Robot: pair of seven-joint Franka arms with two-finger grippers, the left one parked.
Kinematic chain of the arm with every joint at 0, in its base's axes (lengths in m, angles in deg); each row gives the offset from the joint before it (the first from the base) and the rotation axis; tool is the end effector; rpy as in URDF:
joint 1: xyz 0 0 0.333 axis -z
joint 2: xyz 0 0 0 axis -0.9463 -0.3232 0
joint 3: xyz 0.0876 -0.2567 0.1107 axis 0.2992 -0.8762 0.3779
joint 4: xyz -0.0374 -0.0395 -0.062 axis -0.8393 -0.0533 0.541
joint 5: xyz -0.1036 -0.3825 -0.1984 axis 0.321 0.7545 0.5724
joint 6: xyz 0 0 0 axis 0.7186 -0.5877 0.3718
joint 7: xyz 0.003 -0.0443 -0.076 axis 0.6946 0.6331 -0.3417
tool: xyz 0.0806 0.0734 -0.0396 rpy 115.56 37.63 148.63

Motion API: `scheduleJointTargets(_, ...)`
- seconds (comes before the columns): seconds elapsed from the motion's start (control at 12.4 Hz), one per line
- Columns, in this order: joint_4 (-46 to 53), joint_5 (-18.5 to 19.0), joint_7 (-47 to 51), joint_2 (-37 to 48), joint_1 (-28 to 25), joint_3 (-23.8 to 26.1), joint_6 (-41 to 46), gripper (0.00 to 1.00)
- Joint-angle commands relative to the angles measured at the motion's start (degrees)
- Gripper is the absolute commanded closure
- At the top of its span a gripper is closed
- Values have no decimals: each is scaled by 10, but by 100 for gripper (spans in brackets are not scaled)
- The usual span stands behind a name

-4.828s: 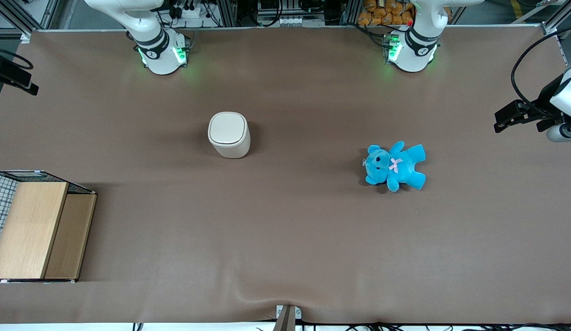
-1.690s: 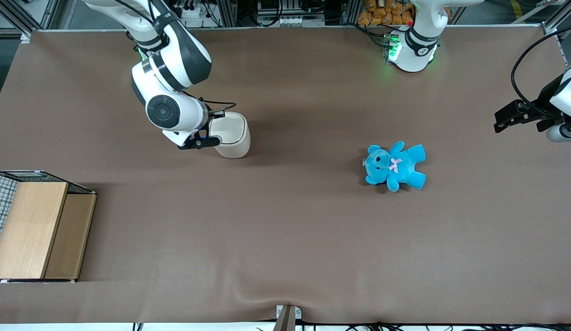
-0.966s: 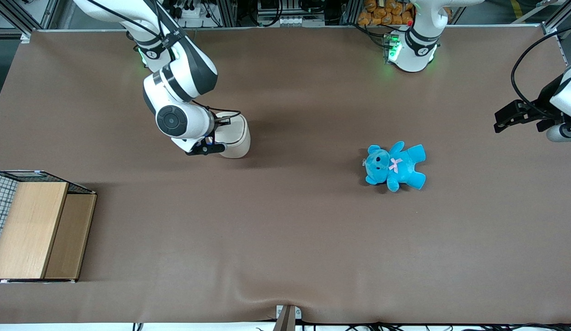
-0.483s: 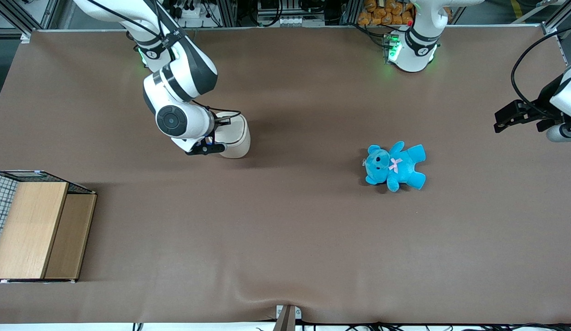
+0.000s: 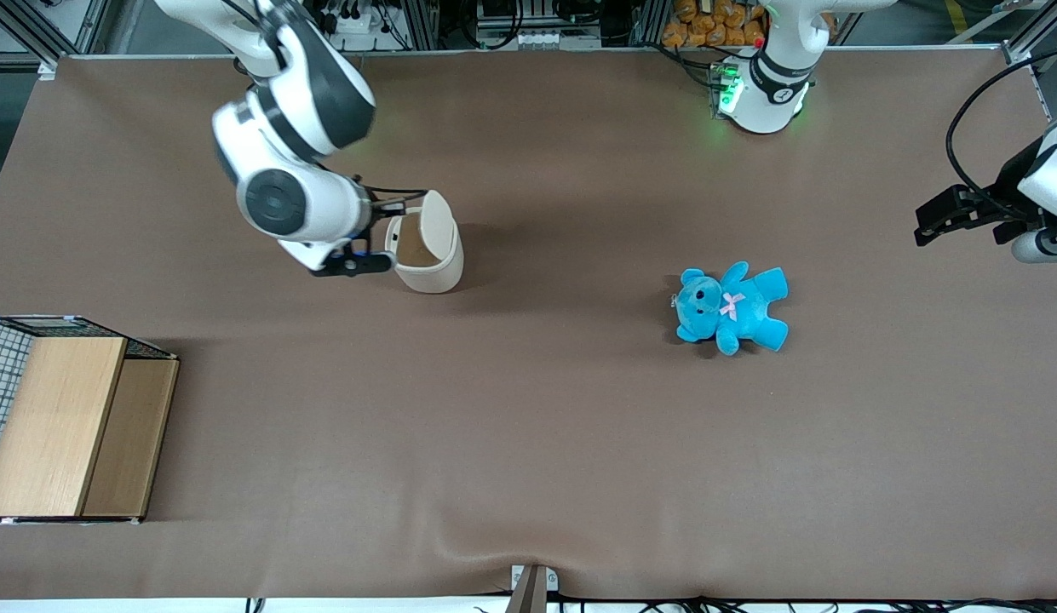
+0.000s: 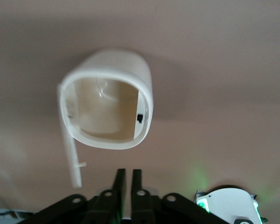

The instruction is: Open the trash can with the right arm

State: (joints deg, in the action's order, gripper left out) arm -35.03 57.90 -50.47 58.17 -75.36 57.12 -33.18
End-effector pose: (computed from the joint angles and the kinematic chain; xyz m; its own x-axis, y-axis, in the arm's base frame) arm 0.5359 0.2728 0.3740 0.9099 0.0351 -0.4134 0.0055 -0.9973 -0.0727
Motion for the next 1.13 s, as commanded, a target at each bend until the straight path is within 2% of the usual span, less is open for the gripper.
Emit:
scheduleJointTargets(0.0,59,-4,-6,8,8,-55,27,0)
scheduleJointTargets(0.16,75,-1,-15,25,7,-99,27,0)
scheduleJointTargets(0.32,82,13,-89,50,4,-157,28,0)
scheduleJointTargets(0.56,115,15,-193,63,1,-235,42,0)
scheduleJointTargets(0.64,135,18,-207,64,1,-250,60,0)
scheduleJointTargets(0.8,179,63,-215,69,7,-253,89,0)
scheduleJointTargets(1.05,217,75,-222,87,20,-255,158,0)
